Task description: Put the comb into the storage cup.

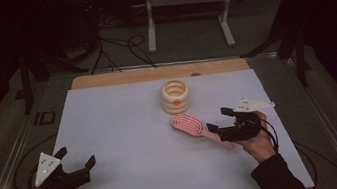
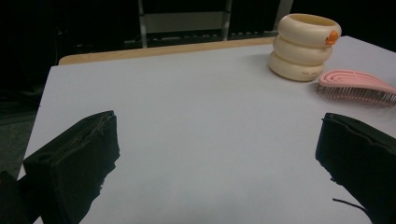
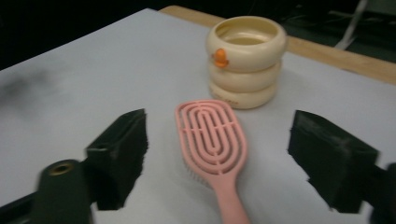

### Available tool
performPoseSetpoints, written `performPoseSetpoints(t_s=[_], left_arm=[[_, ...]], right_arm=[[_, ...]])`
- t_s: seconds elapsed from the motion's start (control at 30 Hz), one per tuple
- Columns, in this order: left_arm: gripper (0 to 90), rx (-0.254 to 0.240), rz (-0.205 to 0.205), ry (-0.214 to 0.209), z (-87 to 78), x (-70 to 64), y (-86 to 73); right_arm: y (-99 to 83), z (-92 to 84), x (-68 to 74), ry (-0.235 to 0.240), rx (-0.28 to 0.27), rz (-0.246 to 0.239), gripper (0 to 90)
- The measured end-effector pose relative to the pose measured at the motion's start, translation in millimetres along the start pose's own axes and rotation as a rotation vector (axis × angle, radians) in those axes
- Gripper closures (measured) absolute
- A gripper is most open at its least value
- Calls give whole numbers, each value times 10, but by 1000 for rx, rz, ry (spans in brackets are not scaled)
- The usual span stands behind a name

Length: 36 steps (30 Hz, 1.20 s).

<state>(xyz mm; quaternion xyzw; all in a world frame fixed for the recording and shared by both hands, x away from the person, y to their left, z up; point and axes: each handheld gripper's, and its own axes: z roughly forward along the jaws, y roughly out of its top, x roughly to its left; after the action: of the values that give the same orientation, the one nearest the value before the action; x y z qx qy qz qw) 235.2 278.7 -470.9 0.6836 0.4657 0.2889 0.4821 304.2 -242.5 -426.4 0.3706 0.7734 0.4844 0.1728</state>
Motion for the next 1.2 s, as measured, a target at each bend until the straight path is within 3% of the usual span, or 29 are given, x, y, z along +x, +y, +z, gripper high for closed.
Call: performPoseSetpoints(t_s=[0.1, 0.27, 0.4, 0.5, 0.53, 0.7, 0.73, 0.9, 0.97, 1.0, 1.2], left_arm=[[3, -1, -1, 0, -1, 1, -1], [3, -2, 0, 0, 0, -8, 0], [3, 0, 1, -2, 9, -14, -3], [3, -1, 0, -3, 9, -12, -4], [3, -4, -4, -5, 9, -9, -5], [3, -5, -5, -4, 8, -4, -8], [3, -2, -4, -4, 9, -3, -8], [3, -1, -3, -5, 11, -5, -9], [3, -1, -3, -5, 11, -5, -9], [3, 0, -5, -6, 12, -3, -11], [3, 0, -4, -7, 12, -3, -11]], right_arm=[[-54, -68, -7, -29, -31, -1, 122], [-79, -108, -28, -36, -31, -4, 96], [-15, -99, -50, -22, 27, -11, 82], [-2, -91, -53, -22, 38, -9, 82], [53, -31, -68, -24, 84, -8, 79], [100, 48, -72, -26, 137, -20, 78], [131, 123, -72, -19, 182, -34, 78], [165, 242, -78, -9, 245, -54, 78], [165, 242, -78, -9, 245, -54, 78], [166, 378, -81, 5, 330, -78, 79], [142, 559, -100, 21, 407, -84, 81]])
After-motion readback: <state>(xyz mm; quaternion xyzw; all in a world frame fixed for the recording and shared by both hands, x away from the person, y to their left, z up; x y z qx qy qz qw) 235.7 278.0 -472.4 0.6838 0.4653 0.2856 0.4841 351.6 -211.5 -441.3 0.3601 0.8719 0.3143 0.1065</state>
